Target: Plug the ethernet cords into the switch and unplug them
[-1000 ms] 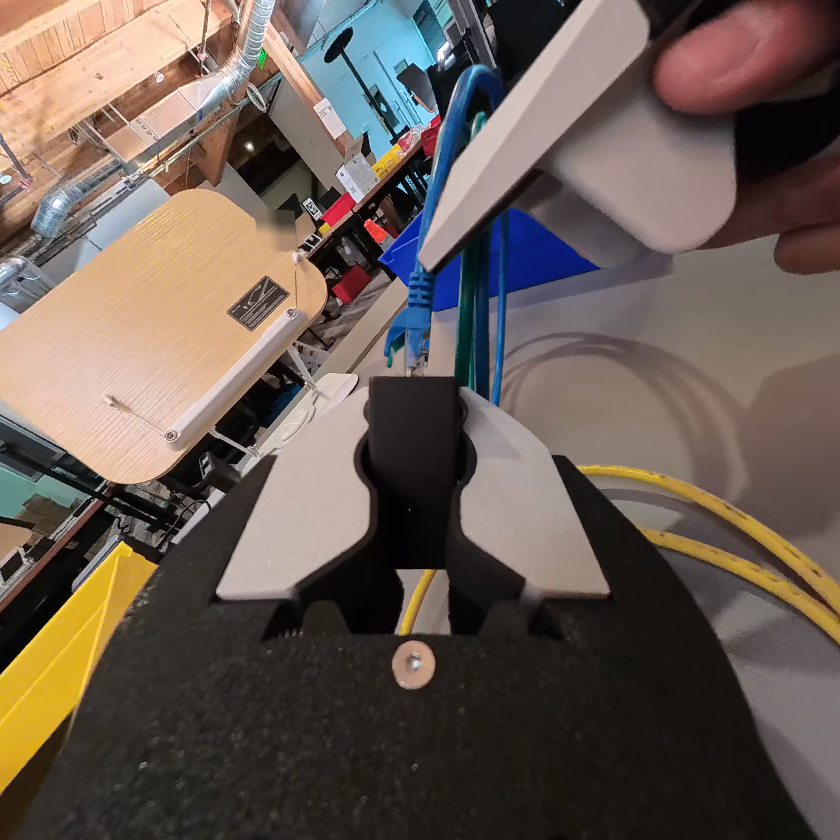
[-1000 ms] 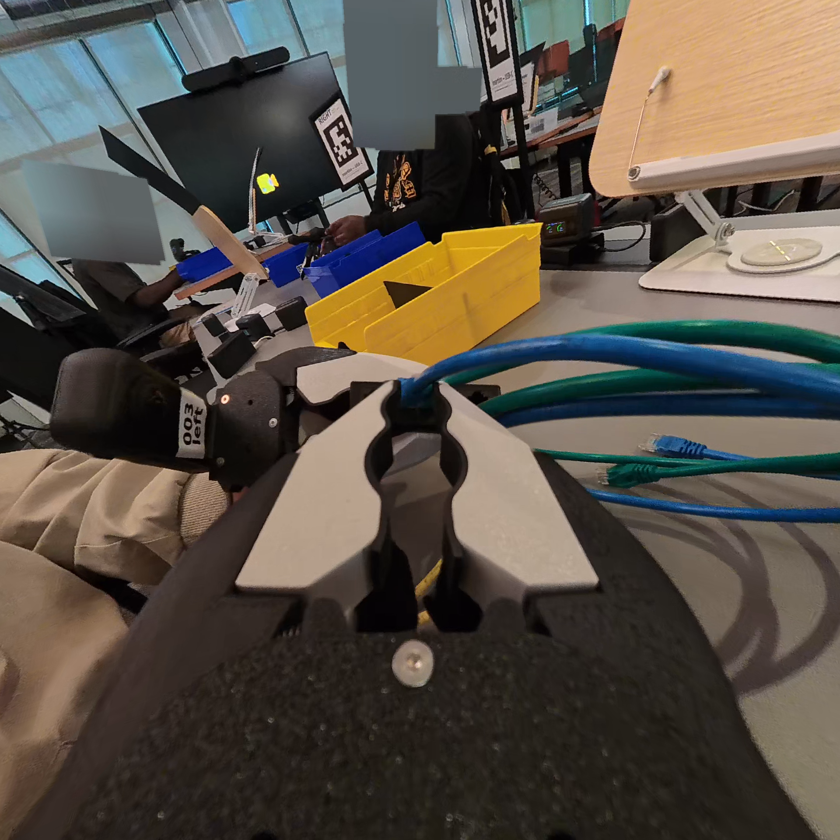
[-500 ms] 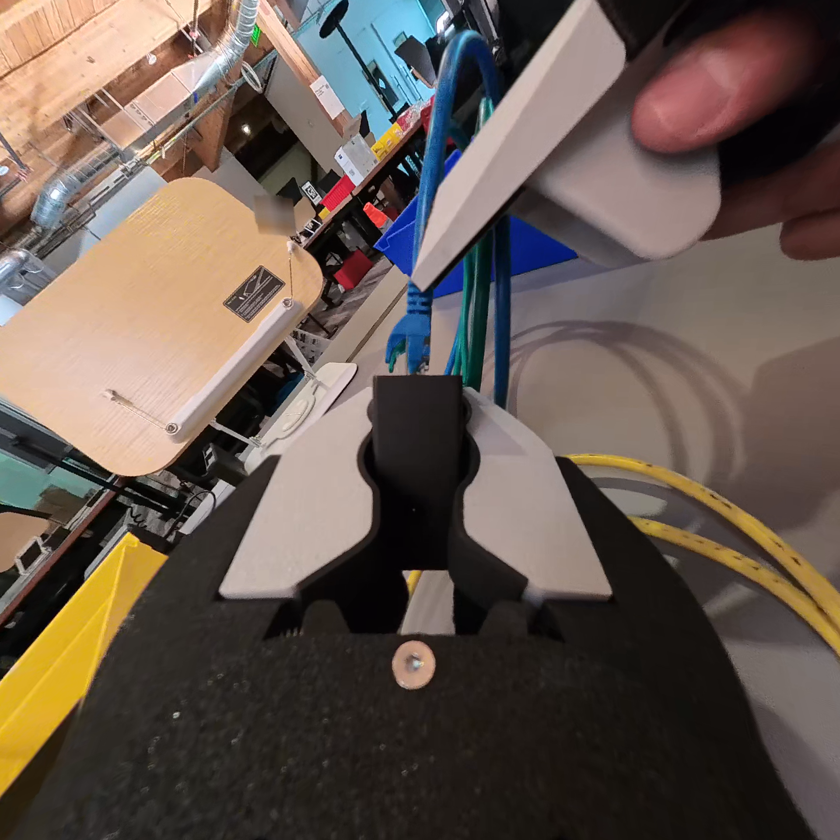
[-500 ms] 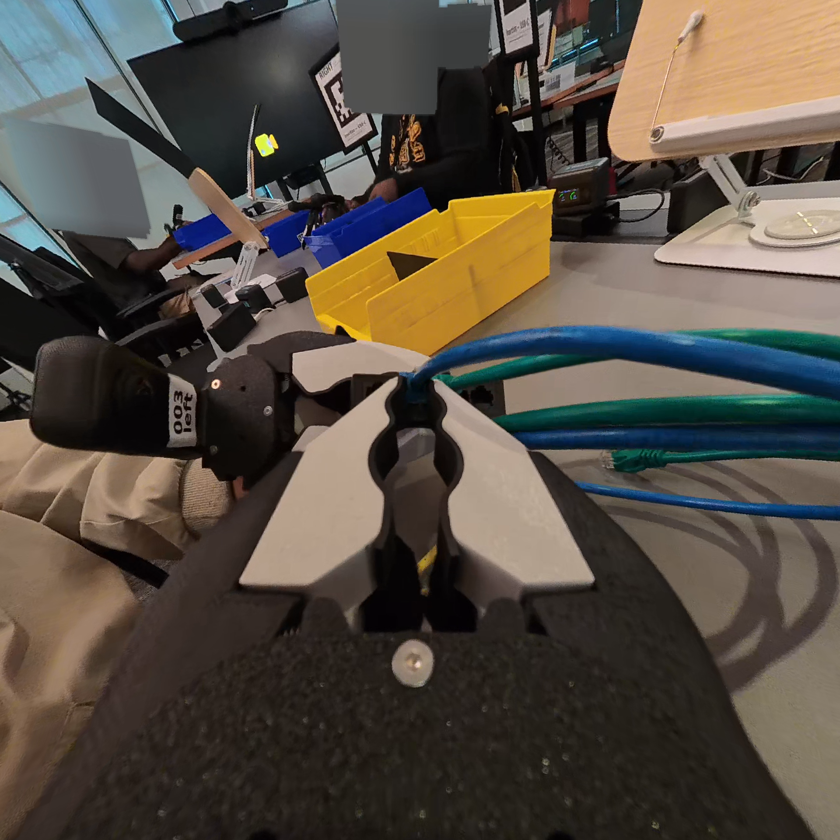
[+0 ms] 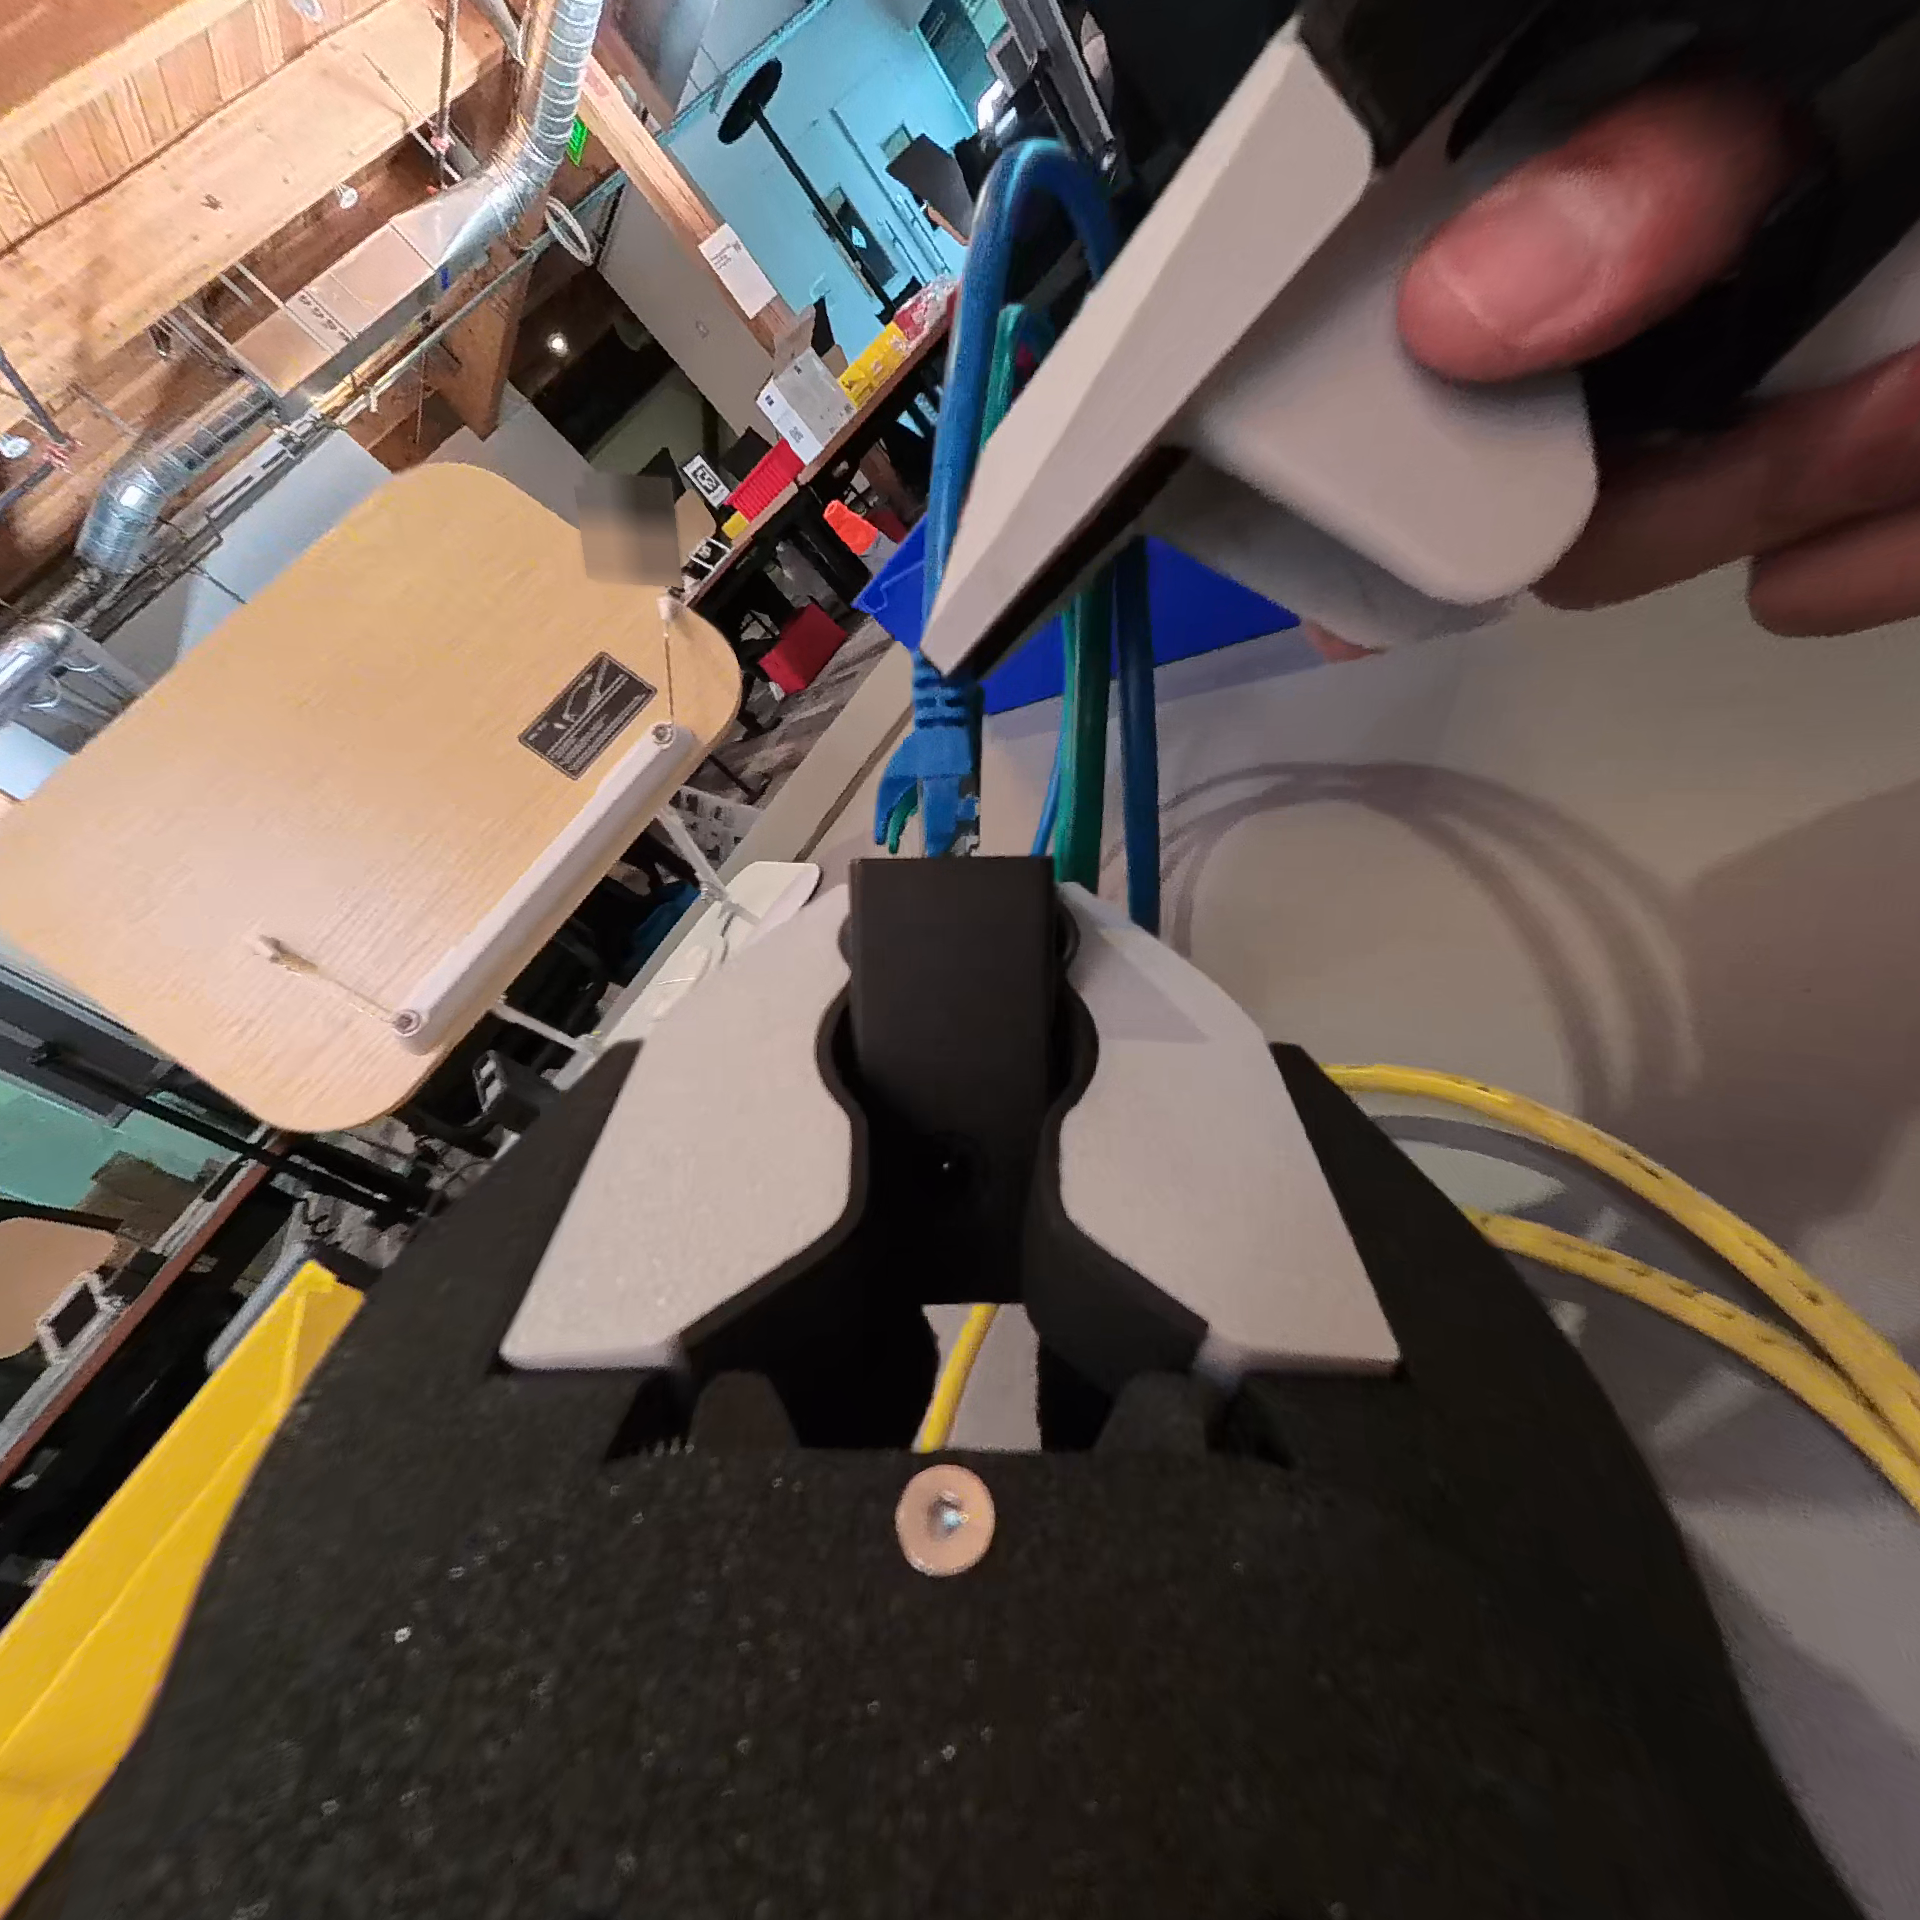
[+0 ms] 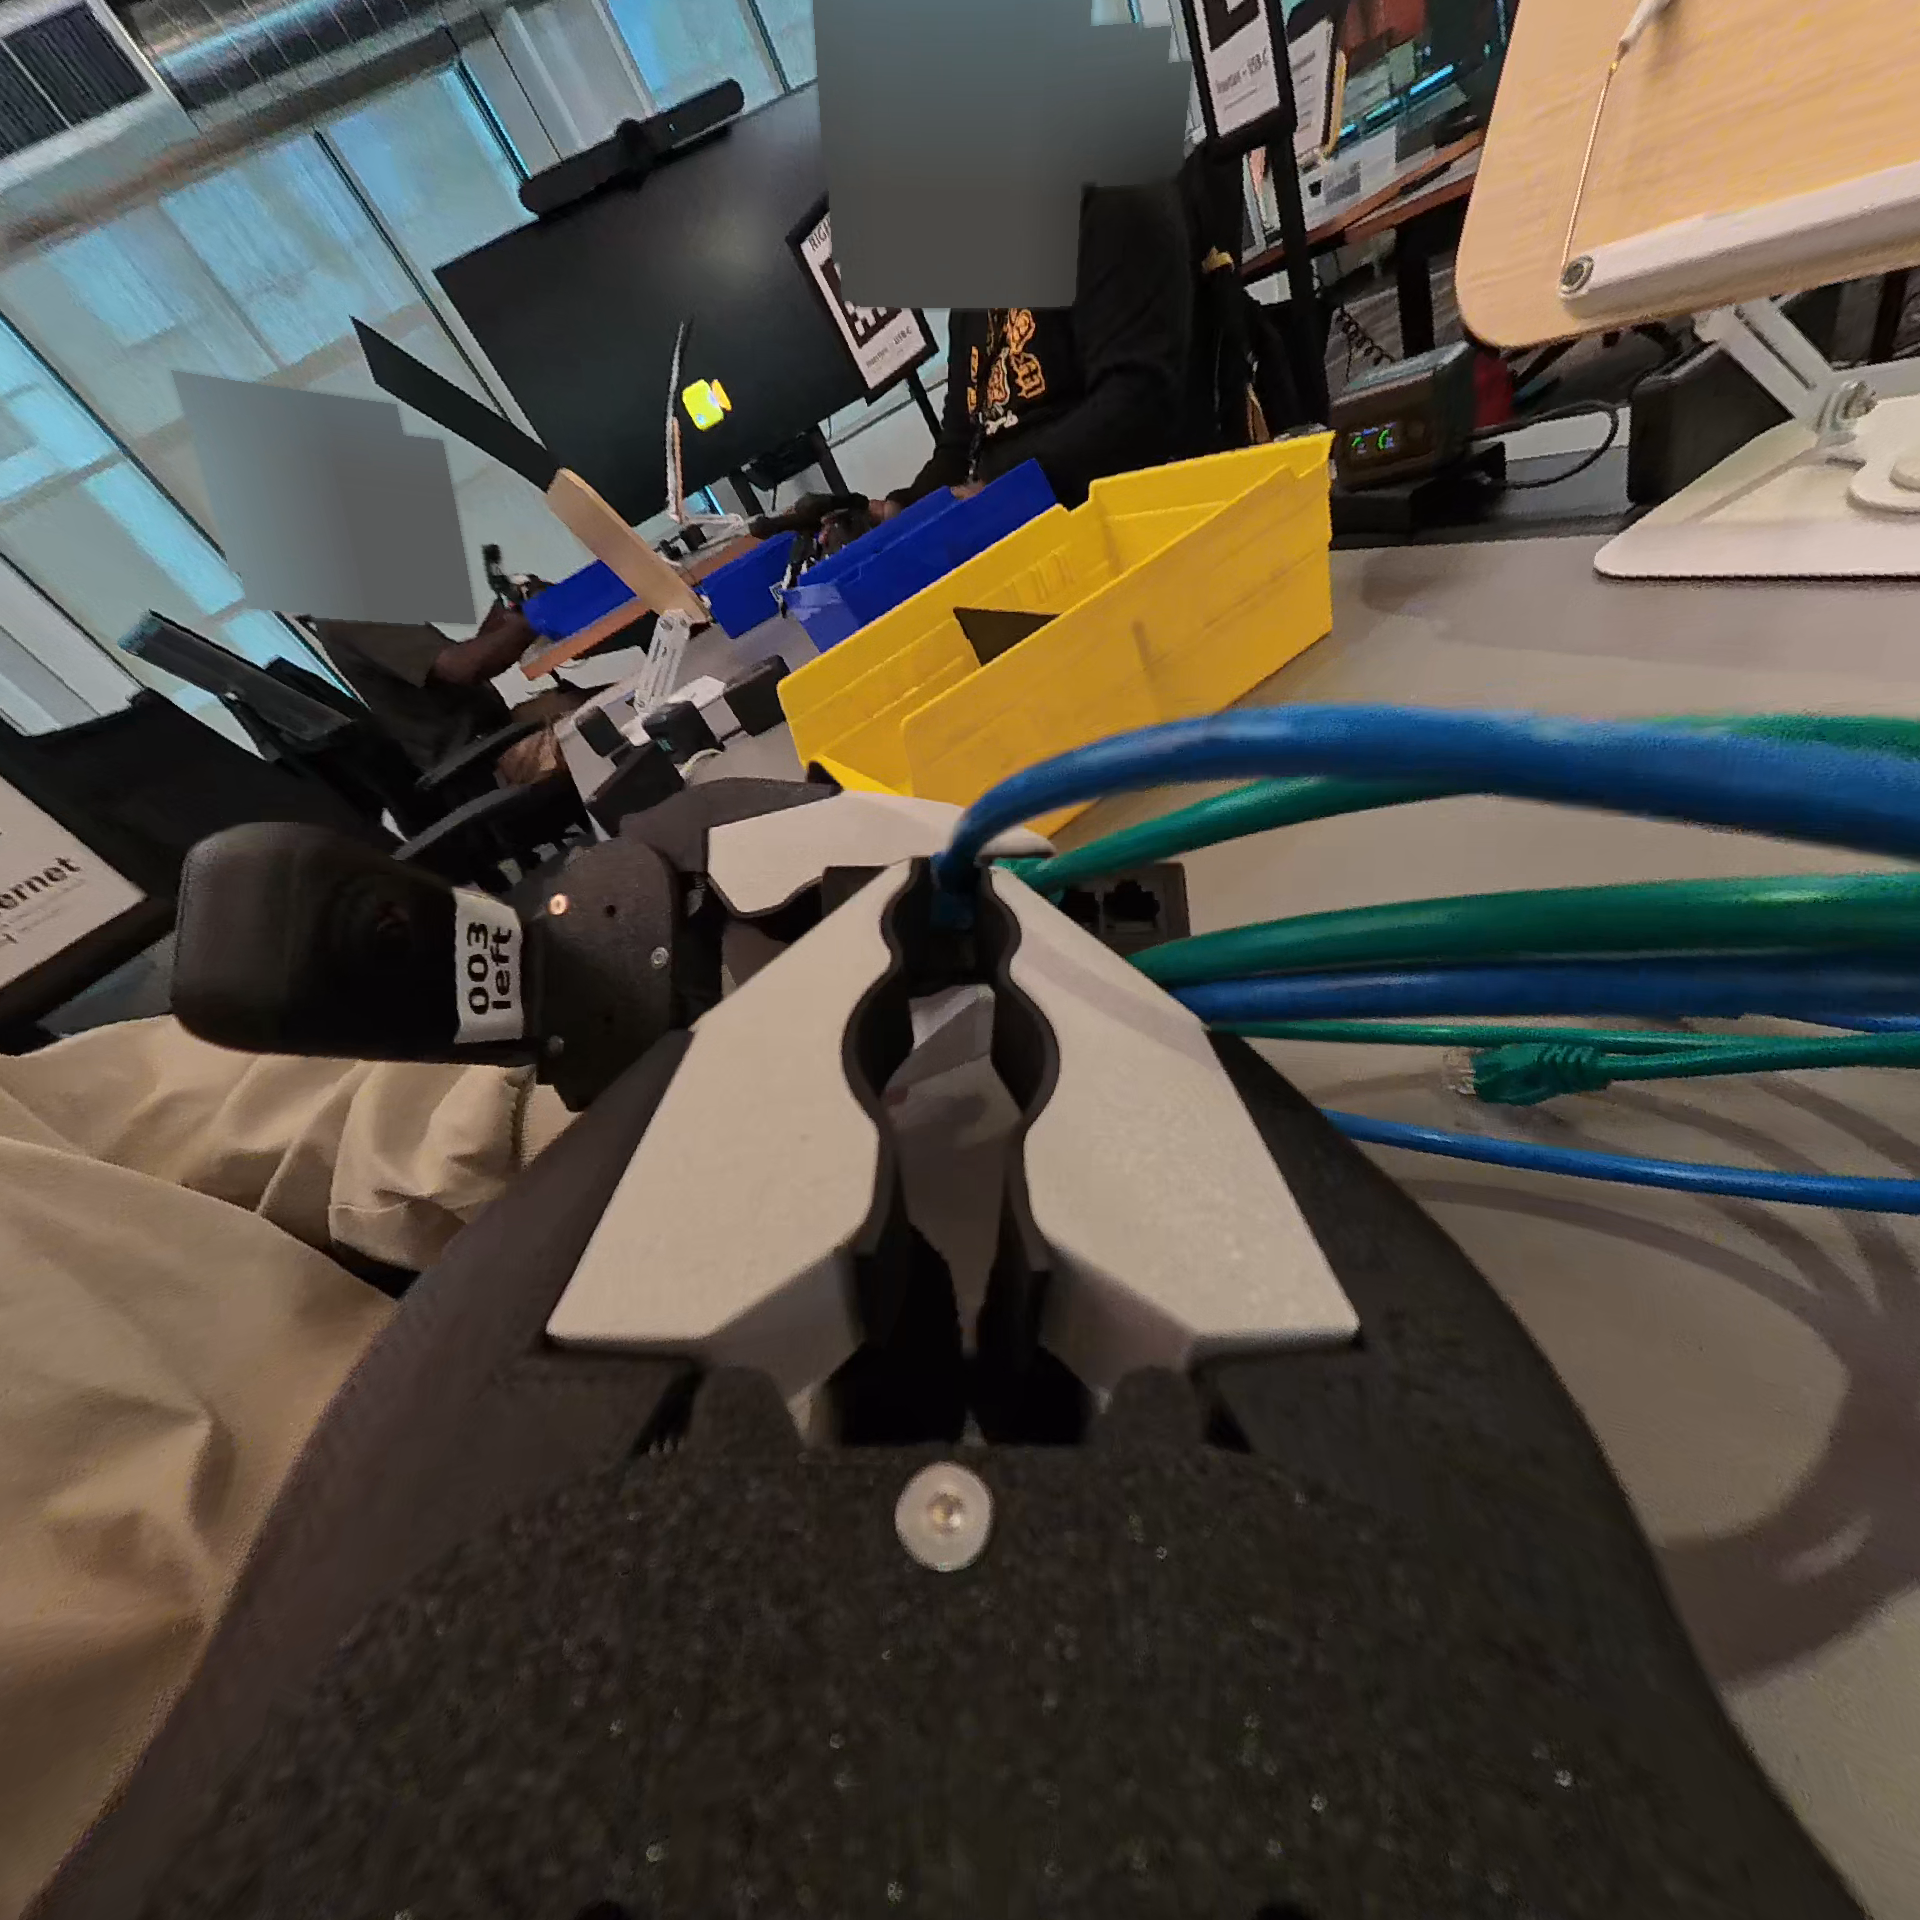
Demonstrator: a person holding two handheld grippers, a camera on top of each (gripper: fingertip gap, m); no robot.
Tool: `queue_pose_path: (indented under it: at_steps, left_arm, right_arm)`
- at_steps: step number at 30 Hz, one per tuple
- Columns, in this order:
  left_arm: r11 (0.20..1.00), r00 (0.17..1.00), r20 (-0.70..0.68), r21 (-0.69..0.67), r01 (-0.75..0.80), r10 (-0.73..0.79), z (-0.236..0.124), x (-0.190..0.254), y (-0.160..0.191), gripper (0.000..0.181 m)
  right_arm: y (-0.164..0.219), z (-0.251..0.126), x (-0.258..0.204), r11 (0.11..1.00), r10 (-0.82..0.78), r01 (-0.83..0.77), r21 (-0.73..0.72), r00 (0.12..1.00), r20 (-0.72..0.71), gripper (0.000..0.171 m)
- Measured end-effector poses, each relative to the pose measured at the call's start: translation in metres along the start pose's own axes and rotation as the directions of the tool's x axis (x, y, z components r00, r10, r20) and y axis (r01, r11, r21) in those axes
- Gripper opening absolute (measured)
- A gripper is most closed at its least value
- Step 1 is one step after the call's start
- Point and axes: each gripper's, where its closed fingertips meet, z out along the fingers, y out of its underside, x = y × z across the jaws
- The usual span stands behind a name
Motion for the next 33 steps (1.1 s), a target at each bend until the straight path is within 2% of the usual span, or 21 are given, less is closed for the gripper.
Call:
queue_pose_path:
  at_steps: [3,7,9,10,16,18,25,33]
  left_arm:
    - [1.000,1.000,0.004,-0.014,-0.019,0.019,0.001,-0.001,0.005,0.030]
    - [0.993,0.992,0.043,0.001,-0.118,0.118,0.001,-0.004,0.001,0.030]
    - [0.993,0.992,0.038,-0.005,-0.116,0.116,0.001,-0.002,0.002,0.030]
    - [0.994,0.993,0.034,-0.006,-0.113,0.113,0.001,-0.002,0.003,0.030]
    - [0.992,0.992,0.033,-0.006,-0.124,0.124,0.000,-0.001,0.004,0.030]
    - [0.992,0.992,0.028,0.000,-0.123,0.123,0.000,0.001,0.003,0.030]
    - [0.993,0.993,0.003,-0.001,-0.118,0.118,0.001,0.005,0.003,0.030]
    - [0.994,0.994,0.004,-0.014,-0.110,0.110,0.000,0.007,0.000,0.030]
  right_arm:
    - [0.003,0.001,0.004,0.997,-0.058,0.056,-0.051,0.997,-0.055,0.008]
    - [0.011,0.001,0.004,0.990,-0.056,0.052,-0.134,0.998,-0.024,0.017]
    - [0.014,0.002,0.005,0.990,-0.060,0.056,-0.128,0.998,-0.021,0.016]
    - [0.015,0.002,0.002,0.992,-0.051,0.050,-0.118,0.999,-0.004,0.011]
    - [0.002,-0.002,0.000,1.000,0.010,-0.010,-0.013,1.000,0.018,0.014]
    - [0.003,-0.003,0.002,0.999,-0.026,0.026,-0.034,1.000,0.002,0.008]
    - [0.012,-0.003,0.002,0.986,-0.131,0.130,-0.106,0.991,-0.004,0.013]
    - [0.014,-0.004,0.000,0.985,-0.105,0.106,-0.136,0.994,0.017,0.010]
